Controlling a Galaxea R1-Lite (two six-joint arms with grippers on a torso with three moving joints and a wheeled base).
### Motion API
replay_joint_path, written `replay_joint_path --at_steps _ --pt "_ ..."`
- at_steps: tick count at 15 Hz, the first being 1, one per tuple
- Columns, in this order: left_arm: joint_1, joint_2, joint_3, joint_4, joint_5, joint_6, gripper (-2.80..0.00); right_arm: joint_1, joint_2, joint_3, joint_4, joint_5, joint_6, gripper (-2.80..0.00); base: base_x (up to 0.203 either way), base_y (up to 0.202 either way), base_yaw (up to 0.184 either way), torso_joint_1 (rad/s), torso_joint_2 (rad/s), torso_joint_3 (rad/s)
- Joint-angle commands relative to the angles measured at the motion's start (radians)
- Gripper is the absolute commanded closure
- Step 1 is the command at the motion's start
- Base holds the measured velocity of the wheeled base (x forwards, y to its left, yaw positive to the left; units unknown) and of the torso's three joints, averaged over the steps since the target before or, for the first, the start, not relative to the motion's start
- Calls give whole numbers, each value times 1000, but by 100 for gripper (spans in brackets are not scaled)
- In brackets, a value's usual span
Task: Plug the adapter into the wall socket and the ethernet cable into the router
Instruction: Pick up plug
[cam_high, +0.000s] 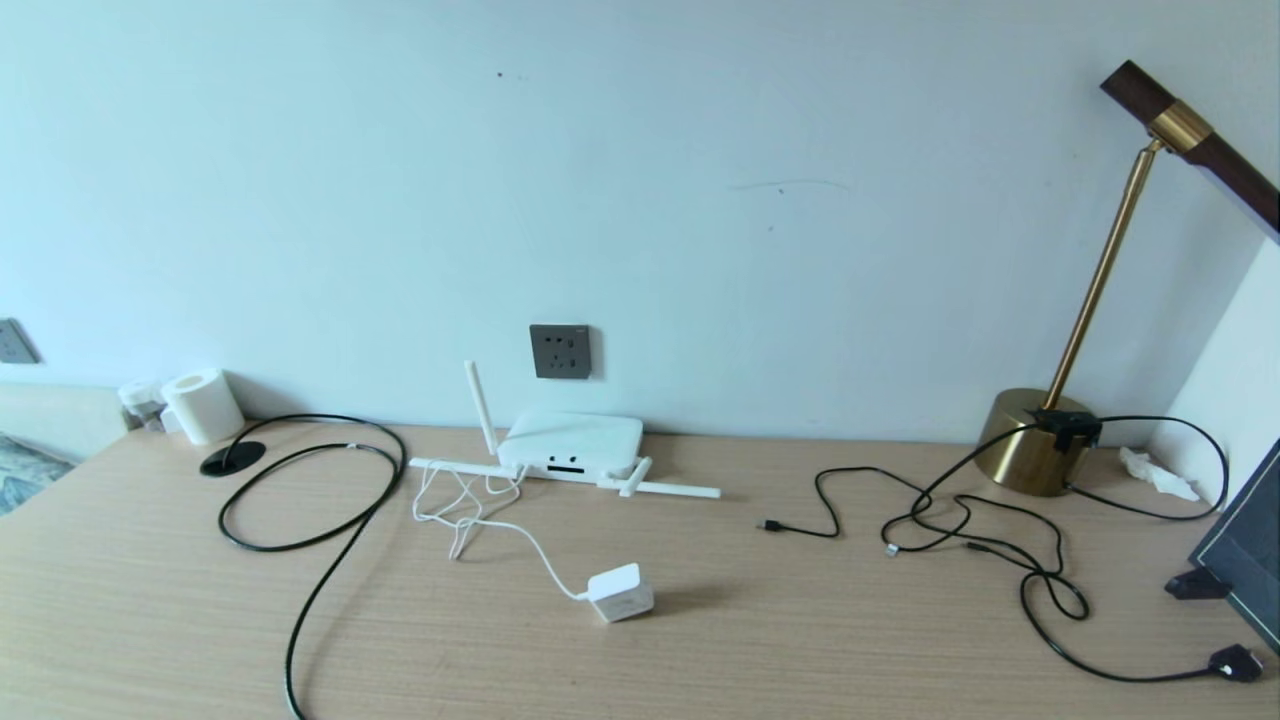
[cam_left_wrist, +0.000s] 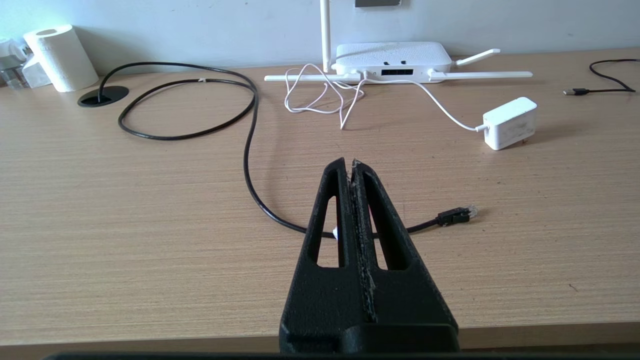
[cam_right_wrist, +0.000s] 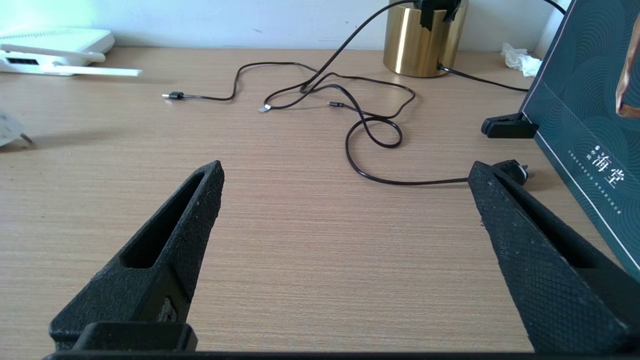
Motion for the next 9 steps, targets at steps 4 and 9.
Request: replay_joint_path --at_steps 4,9 --pt "0 0 0 2 -2 18 0 1 2 0 1 -1 1 -280 0 0 0 0 0 0" --pt "0 0 0 2 -33 66 0 0 2 3 -5 -5 14 -280 0 0 0 0 0 0"
